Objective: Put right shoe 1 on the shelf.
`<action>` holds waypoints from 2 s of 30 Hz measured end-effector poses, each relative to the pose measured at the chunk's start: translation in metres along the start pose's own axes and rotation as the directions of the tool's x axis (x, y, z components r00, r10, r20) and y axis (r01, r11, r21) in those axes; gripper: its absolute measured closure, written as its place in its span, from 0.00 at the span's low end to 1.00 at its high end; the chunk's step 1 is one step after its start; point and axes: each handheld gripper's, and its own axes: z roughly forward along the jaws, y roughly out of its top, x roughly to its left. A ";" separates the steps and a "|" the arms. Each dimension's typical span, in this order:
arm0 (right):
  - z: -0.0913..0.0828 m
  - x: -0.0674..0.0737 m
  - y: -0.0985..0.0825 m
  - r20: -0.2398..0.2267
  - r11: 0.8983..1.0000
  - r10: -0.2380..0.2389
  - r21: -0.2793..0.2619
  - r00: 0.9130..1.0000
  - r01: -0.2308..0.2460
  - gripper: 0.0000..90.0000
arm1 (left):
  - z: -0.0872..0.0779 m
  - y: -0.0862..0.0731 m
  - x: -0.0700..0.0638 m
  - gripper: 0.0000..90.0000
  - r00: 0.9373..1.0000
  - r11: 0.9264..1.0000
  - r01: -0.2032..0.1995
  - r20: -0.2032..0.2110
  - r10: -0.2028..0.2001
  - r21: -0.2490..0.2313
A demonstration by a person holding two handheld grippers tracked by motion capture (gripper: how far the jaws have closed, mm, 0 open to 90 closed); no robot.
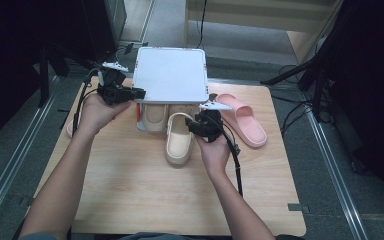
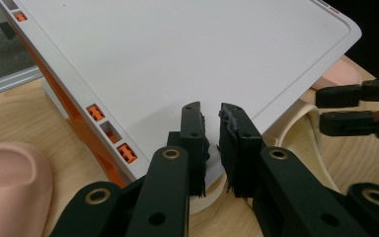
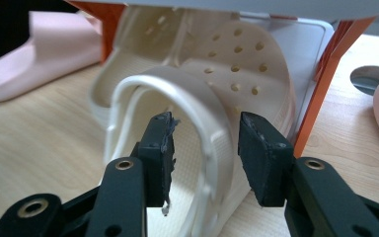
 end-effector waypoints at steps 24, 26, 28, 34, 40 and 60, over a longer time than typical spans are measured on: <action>-0.044 0.043 -0.060 -0.151 0.991 -0.101 0.069 0.983 0.112 0.99 | 0.000 0.000 0.000 0.89 1.000 1.000 0.000 0.002 0.000 -0.002; -0.045 0.046 -0.069 -0.147 0.991 -0.105 0.066 0.984 0.116 1.00 | 0.000 0.000 0.000 0.89 1.000 1.000 0.000 0.003 0.000 -0.002; -0.045 0.046 -0.079 -0.148 0.992 -0.091 0.067 0.985 0.102 1.00 | 0.000 0.000 0.000 0.89 1.000 1.000 -0.002 0.002 0.002 -0.002; -0.040 0.056 -0.104 -0.189 0.987 -0.078 0.124 0.979 0.103 1.00 | 0.000 -0.001 0.000 0.89 1.000 1.000 -0.003 -0.001 0.003 -0.005; -0.017 0.068 -0.109 -0.191 0.971 -0.133 0.174 0.973 0.167 1.00 | 0.000 0.000 0.000 0.89 1.000 1.000 -0.005 -0.002 0.005 -0.002; 0.004 0.036 -0.066 -0.089 0.978 -0.149 0.134 0.985 0.160 1.00 | 0.001 0.000 -0.001 0.90 1.000 1.000 0.000 0.001 0.000 -0.002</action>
